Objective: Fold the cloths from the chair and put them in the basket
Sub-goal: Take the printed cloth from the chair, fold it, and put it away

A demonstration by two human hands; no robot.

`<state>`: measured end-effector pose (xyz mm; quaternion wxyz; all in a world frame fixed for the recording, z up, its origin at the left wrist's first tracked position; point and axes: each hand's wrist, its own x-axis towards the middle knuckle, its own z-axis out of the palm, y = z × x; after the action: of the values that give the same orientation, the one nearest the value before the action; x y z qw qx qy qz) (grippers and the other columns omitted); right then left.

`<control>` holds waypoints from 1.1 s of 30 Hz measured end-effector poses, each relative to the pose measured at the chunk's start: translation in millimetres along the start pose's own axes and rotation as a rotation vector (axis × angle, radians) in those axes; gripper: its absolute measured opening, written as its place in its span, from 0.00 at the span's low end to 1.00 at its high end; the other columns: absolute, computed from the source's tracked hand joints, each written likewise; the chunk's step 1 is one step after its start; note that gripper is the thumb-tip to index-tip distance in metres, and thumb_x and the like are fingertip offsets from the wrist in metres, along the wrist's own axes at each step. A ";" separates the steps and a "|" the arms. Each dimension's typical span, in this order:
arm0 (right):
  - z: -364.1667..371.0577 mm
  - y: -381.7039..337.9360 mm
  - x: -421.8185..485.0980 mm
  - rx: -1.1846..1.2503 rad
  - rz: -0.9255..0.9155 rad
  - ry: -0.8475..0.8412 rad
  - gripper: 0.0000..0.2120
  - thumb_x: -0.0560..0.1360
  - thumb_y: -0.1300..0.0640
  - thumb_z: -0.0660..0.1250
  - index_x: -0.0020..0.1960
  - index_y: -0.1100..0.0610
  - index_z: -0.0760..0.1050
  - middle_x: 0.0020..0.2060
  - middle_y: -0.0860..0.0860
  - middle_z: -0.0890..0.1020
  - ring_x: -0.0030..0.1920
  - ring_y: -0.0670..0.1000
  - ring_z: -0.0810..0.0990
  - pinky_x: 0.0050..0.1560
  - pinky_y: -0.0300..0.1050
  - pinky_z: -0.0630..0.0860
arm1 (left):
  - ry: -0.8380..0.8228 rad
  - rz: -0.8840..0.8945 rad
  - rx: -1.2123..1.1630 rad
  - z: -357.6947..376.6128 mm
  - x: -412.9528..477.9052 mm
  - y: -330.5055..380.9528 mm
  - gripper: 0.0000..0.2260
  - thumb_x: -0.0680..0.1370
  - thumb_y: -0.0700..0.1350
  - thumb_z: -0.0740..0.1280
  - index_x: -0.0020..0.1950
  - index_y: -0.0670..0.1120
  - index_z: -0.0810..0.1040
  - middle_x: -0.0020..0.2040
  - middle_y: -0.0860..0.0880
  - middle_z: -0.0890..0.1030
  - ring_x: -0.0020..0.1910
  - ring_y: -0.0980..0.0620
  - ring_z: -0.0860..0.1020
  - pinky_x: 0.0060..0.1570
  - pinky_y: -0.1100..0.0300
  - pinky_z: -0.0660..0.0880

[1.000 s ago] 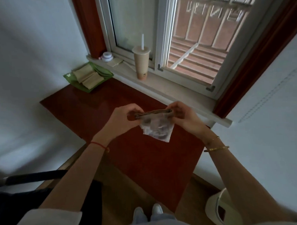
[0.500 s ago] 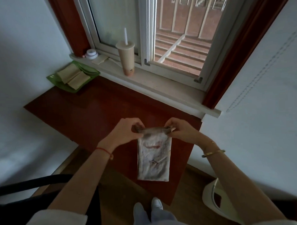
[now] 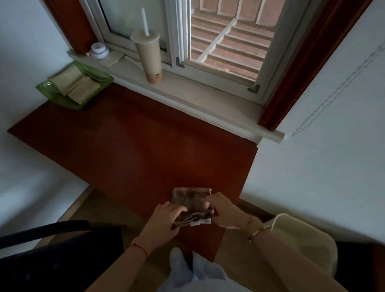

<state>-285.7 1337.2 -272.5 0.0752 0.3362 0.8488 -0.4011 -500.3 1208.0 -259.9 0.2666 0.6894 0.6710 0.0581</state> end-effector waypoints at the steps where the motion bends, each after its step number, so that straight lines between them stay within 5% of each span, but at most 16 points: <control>1: 6.1 2.9 -4.5 -0.024 0.015 -0.021 0.28 0.71 0.64 0.63 0.68 0.47 0.67 0.60 0.48 0.74 0.59 0.50 0.69 0.63 0.46 0.69 | -0.037 0.001 0.009 6.0 -4.1 -1.8 0.22 0.73 0.48 0.65 0.68 0.55 0.70 0.55 0.57 0.76 0.55 0.56 0.70 0.55 0.60 0.66; 4: 8.3 6.3 -8.0 0.010 0.034 0.058 0.22 0.72 0.61 0.62 0.65 0.49 0.70 0.60 0.48 0.75 0.59 0.49 0.69 0.64 0.48 0.70 | -0.001 -0.058 -0.031 12.8 -9.0 -5.5 0.18 0.75 0.57 0.62 0.65 0.58 0.72 0.49 0.60 0.73 0.52 0.58 0.69 0.54 0.60 0.67; 8: -4.6 1.2 6.3 0.015 0.117 0.386 0.10 0.78 0.58 0.61 0.57 0.52 0.75 0.55 0.47 0.76 0.56 0.48 0.73 0.58 0.40 0.72 | 0.257 -0.197 -0.138 2.9 6.0 -3.6 0.07 0.78 0.53 0.63 0.55 0.57 0.73 0.46 0.59 0.73 0.47 0.58 0.71 0.49 0.58 0.72; 12: -8.3 -3.8 25.4 -0.047 0.215 0.339 0.17 0.79 0.52 0.61 0.67 0.54 0.72 0.62 0.50 0.73 0.63 0.51 0.70 0.62 0.43 0.71 | 0.184 -0.404 -0.146 -9.6 34.7 -5.0 0.24 0.78 0.56 0.65 0.71 0.47 0.68 0.63 0.49 0.73 0.63 0.49 0.71 0.59 0.53 0.74; 15: -4.0 -10.1 36.3 -0.122 0.306 0.257 0.18 0.77 0.54 0.63 0.66 0.56 0.70 0.62 0.54 0.70 0.62 0.55 0.70 0.62 0.48 0.74 | 0.044 -0.490 -0.165 -9.8 51.7 -4.7 0.30 0.77 0.58 0.66 0.73 0.45 0.66 0.67 0.46 0.70 0.68 0.46 0.68 0.65 0.52 0.72; 18: 1.1 -18.2 40.4 -0.114 0.353 0.271 0.14 0.75 0.58 0.64 0.60 0.57 0.70 0.58 0.54 0.72 0.59 0.54 0.71 0.58 0.47 0.75 | 0.062 -0.556 -0.387 -4.3 61.2 -8.6 0.24 0.73 0.50 0.73 0.66 0.43 0.72 0.60 0.46 0.77 0.59 0.48 0.76 0.53 0.59 0.76; 21: 5.6 -25.3 29.8 0.111 0.412 0.294 0.10 0.73 0.62 0.63 0.53 0.56 0.69 0.46 0.52 0.77 0.45 0.51 0.76 0.39 0.41 0.74 | 0.069 -0.610 -0.539 -2.8 58.9 -11.3 0.18 0.71 0.43 0.74 0.58 0.41 0.77 0.49 0.48 0.81 0.45 0.53 0.78 0.34 0.70 0.70; 23: 9.1 -27.6 16.2 0.323 0.448 0.335 0.10 0.73 0.64 0.64 0.51 0.54 0.67 0.40 0.50 0.76 0.34 0.47 0.74 0.28 0.35 0.70 | 0.084 -0.591 -0.570 -3.7 52.2 -11.2 0.16 0.70 0.43 0.75 0.55 0.43 0.77 0.47 0.50 0.80 0.42 0.56 0.76 0.32 0.69 0.67; 26: 10.9 -31.7 -13.0 0.531 0.468 0.426 0.13 0.74 0.63 0.67 0.54 0.53 0.67 0.41 0.48 0.75 0.34 0.44 0.75 0.24 0.26 0.68 | 0.060 -0.484 -0.609 -7.9 41.8 -5.1 0.13 0.71 0.45 0.74 0.52 0.46 0.76 0.47 0.51 0.79 0.42 0.59 0.76 0.34 0.66 0.69; 30: 7.6 -29.5 -57.3 0.620 0.477 0.565 0.12 0.75 0.59 0.67 0.58 0.56 0.74 0.47 0.51 0.80 0.45 0.50 0.80 0.38 0.35 0.77 | -0.018 -0.252 -0.605 -19.3 38.4 22.4 0.10 0.74 0.45 0.72 0.52 0.48 0.74 0.48 0.51 0.79 0.45 0.56 0.78 0.38 0.66 0.71; 33: -1.2 -17.6 -99.8 0.743 0.479 0.713 0.06 0.75 0.61 0.66 0.51 0.56 0.79 0.45 0.53 0.84 0.47 0.52 0.83 0.41 0.38 0.79 | -0.050 -0.107 -0.659 -25.4 46.7 63.8 0.10 0.75 0.44 0.72 0.53 0.48 0.73 0.51 0.52 0.80 0.49 0.58 0.79 0.42 0.68 0.73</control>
<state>-220.5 1279.2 -221.0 -0.2504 0.6378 0.5236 -0.5063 -450.0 1262.7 -222.8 0.4942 0.5311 0.6447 0.2410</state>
